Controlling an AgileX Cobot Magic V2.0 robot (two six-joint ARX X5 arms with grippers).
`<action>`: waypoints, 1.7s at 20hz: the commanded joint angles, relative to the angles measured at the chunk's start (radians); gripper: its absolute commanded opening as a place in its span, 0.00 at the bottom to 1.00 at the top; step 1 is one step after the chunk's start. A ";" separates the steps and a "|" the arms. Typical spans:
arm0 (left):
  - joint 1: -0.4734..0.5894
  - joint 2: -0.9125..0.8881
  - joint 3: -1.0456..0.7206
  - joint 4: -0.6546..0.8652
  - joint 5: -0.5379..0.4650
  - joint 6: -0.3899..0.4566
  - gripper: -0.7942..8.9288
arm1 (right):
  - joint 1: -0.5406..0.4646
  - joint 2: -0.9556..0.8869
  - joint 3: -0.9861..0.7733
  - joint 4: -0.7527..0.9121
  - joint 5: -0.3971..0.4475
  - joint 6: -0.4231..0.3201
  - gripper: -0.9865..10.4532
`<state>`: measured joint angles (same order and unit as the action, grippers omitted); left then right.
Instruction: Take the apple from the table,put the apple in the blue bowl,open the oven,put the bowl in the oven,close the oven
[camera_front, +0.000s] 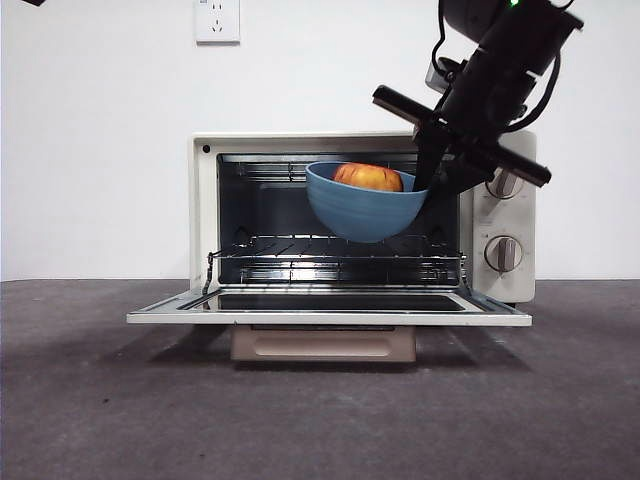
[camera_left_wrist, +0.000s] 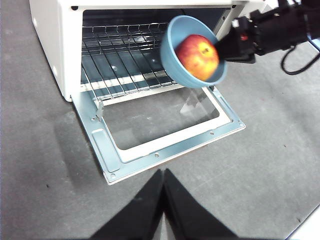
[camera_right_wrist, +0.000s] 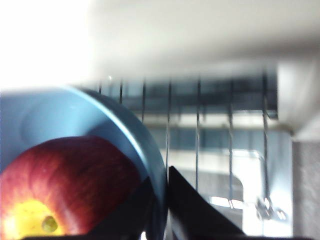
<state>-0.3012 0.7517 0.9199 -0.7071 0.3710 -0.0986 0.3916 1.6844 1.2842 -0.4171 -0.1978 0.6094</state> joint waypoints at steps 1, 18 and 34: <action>-0.002 0.005 0.008 0.007 0.003 0.009 0.09 | 0.005 0.030 0.029 0.047 0.013 0.050 0.09; -0.002 0.005 0.008 -0.009 0.003 0.009 0.09 | 0.007 0.068 0.029 0.126 0.101 0.116 0.22; -0.002 0.006 0.008 -0.011 0.003 0.013 0.09 | 0.019 0.009 0.031 0.127 0.093 0.089 0.26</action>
<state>-0.3012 0.7517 0.9199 -0.7265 0.3714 -0.0952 0.4049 1.6951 1.2896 -0.2955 -0.1047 0.7109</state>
